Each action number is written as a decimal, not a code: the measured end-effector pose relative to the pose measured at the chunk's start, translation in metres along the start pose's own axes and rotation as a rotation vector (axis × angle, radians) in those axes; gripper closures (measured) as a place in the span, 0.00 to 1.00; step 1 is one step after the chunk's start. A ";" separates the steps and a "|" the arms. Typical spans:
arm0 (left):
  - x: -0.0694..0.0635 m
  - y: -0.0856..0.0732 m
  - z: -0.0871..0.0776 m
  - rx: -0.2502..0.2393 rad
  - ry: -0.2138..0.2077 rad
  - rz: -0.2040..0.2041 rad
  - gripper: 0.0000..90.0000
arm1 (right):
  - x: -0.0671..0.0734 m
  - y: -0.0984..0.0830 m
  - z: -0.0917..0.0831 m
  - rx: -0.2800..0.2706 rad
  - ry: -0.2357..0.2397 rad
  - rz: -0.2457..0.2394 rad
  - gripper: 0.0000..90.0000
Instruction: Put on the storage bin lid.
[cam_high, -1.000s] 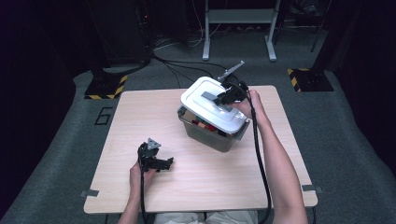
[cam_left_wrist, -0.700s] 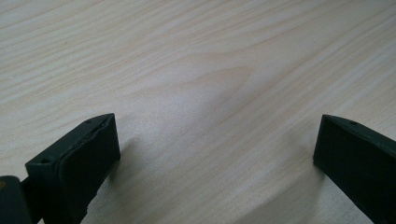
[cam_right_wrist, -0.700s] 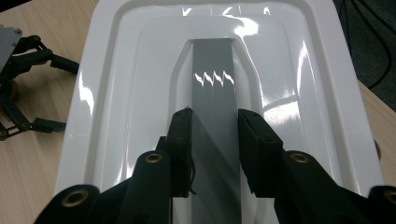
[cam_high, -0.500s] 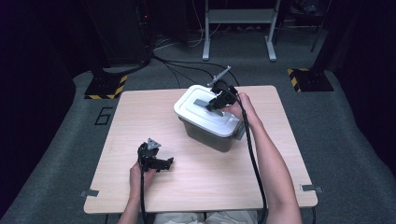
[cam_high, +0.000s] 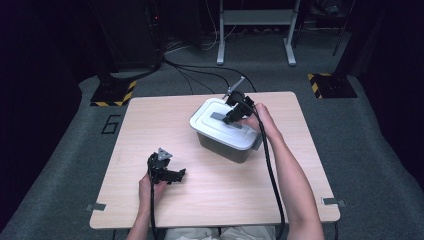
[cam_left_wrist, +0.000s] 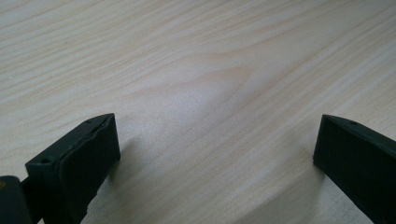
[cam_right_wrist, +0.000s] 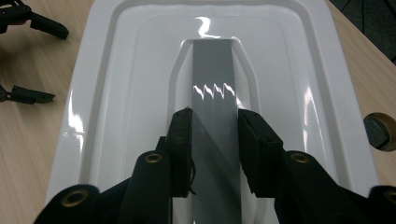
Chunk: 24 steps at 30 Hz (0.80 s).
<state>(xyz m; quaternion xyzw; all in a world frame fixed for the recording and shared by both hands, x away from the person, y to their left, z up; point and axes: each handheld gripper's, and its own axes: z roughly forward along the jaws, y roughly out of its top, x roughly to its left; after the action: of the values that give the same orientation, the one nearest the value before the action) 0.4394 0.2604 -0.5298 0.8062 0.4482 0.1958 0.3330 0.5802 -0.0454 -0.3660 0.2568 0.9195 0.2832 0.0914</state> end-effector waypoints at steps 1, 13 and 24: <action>0.000 0.000 0.000 0.002 -0.002 0.000 0.00 | 0.000 0.000 -0.001 0.006 0.005 0.010 0.74; 0.000 0.000 0.000 0.000 0.000 0.000 0.00 | 0.001 -0.006 0.000 -0.005 0.005 0.028 0.74; 0.000 0.000 0.000 0.000 0.000 0.000 0.00 | 0.006 -0.012 -0.012 -0.064 -0.076 0.072 0.24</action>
<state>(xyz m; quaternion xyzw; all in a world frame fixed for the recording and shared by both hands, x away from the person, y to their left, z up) 0.4394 0.2604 -0.5298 0.8060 0.4484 0.1959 0.3331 0.5663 -0.0571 -0.3632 0.2972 0.8960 0.3056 0.1243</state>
